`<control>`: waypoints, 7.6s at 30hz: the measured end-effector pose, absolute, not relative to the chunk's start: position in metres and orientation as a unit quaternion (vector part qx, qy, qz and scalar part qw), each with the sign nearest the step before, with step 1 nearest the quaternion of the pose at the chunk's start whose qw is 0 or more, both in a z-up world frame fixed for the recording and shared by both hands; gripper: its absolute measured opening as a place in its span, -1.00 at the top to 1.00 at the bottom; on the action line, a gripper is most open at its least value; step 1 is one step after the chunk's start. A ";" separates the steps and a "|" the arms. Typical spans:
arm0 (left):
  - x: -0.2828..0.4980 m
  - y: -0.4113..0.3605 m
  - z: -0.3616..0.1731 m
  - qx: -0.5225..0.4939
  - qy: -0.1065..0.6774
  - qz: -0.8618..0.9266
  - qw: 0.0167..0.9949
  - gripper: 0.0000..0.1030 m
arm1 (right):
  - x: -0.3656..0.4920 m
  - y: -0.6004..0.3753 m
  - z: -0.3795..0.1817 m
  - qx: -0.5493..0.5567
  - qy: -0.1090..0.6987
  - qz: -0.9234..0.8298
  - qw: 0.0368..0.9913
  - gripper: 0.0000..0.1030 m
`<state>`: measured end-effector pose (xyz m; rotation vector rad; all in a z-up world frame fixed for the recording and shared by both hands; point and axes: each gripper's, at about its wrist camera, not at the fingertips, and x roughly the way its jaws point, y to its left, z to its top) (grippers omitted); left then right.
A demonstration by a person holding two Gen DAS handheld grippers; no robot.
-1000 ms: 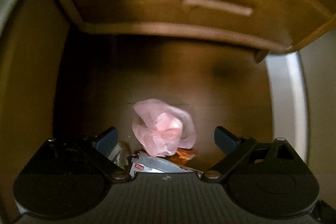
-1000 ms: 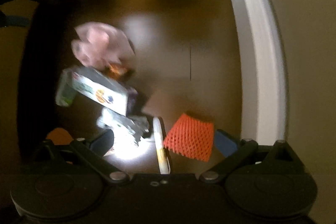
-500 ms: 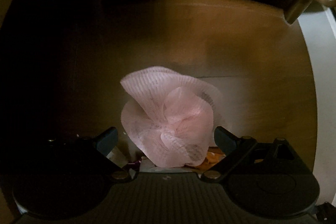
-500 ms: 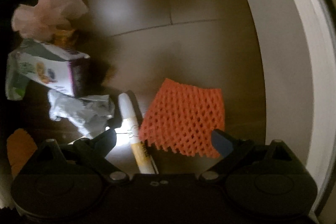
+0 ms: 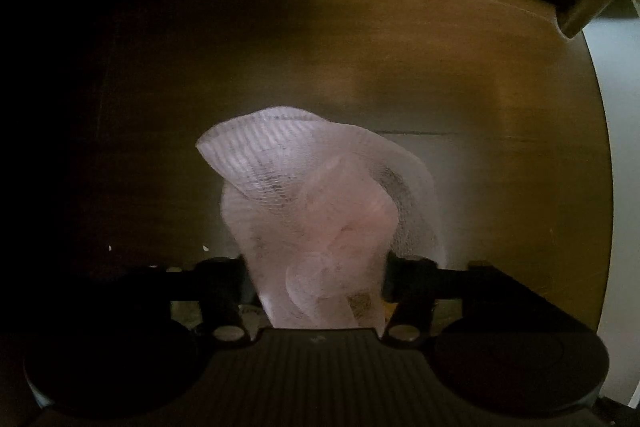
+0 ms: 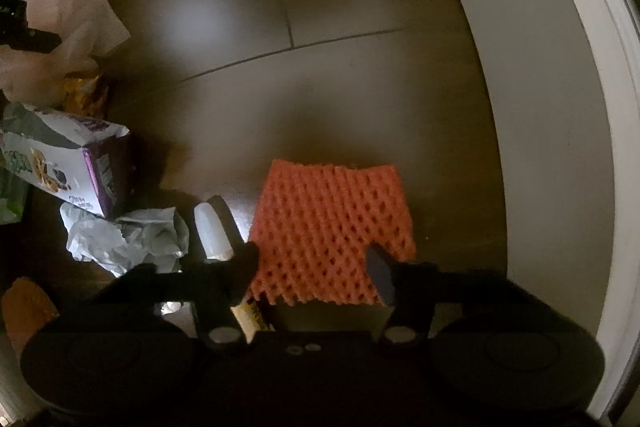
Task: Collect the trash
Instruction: 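Grasp the pink mesh bag with left tool while right tool grasps orange foam net, then lift the pink mesh bag and orange foam net up over the teal wastebasket, then open both tools to drop the mesh bag and foam net into the wastebasket, then lower both tools back down to the floor trash, then grasp the white snack packet with left tool while right tool grasps white plastic bag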
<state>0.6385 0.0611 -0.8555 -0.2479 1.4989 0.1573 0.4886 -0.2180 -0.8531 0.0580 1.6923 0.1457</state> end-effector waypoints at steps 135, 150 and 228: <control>0.897 0.123 -0.151 -0.043 0.477 0.005 0.878 -0.38 | 0.863 -0.083 -0.134 -0.018 0.421 0.225 0.878 -0.24; 0.813 0.100 -0.110 -0.030 0.424 -0.008 0.905 -0.55 | 0.799 -0.110 -0.109 -0.008 0.384 0.272 0.882 -0.72; 0.572 0.081 -0.884 -0.306 0.711 0.181 0.606 -0.03 | 0.486 -0.083 -0.842 -0.170 0.657 0.370 0.634 0.43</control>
